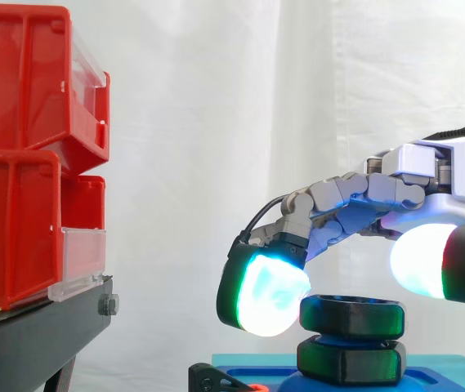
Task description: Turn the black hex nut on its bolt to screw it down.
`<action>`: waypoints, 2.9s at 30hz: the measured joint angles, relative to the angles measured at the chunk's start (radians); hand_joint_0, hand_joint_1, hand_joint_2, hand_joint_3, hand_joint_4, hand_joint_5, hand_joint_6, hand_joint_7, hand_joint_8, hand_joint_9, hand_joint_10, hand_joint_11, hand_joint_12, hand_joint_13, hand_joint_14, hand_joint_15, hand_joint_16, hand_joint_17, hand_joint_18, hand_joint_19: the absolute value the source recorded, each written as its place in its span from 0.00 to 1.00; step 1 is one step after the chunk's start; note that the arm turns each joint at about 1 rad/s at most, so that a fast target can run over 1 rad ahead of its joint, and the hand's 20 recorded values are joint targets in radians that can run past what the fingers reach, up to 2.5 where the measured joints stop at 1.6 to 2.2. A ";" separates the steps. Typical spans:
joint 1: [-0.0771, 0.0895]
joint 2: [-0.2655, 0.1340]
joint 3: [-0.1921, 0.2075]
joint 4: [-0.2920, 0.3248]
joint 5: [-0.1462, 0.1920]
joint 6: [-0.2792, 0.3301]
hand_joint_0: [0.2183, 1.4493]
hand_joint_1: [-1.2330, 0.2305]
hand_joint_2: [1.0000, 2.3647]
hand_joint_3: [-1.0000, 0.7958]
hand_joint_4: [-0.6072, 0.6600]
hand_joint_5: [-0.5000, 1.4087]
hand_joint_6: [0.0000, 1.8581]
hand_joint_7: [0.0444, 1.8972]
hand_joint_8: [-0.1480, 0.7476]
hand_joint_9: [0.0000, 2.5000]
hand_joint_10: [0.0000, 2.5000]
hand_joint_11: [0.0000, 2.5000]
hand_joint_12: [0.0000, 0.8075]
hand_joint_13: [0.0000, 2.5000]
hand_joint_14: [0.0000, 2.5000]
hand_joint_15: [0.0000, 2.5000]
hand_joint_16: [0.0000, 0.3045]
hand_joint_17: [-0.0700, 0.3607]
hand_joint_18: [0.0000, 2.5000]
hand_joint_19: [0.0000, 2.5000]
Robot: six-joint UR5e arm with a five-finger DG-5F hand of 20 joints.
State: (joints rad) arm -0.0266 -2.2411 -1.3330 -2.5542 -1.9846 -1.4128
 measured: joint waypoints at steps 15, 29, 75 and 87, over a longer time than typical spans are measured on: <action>-0.042 0.000 0.000 0.017 -0.054 0.000 0.22 0.63 0.00 0.28 0.68 0.18 0.28 0.53 0.51 0.22 0.00 0.15 0.44 0.20 0.00 0.06 0.15 0.40 0.14 0.06; -0.059 0.000 0.008 0.064 -0.090 0.035 0.22 0.62 0.00 0.28 0.68 0.18 0.27 0.54 0.50 0.22 0.00 0.15 0.44 0.20 0.00 0.06 0.15 0.40 0.14 0.06; 0.076 0.000 0.020 0.043 0.036 0.066 0.22 0.62 0.00 0.28 0.68 0.18 0.27 0.55 0.50 0.22 0.00 0.15 0.44 0.20 0.00 0.06 0.15 0.40 0.15 0.06; 0.049 -0.024 0.010 0.039 0.025 0.067 0.22 0.62 0.00 0.28 0.67 0.18 0.27 0.55 0.50 0.22 0.00 0.15 0.44 0.20 0.00 0.06 0.15 0.40 0.15 0.07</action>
State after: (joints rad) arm 0.0227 -2.2654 -1.3234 -2.5150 -1.9592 -1.3461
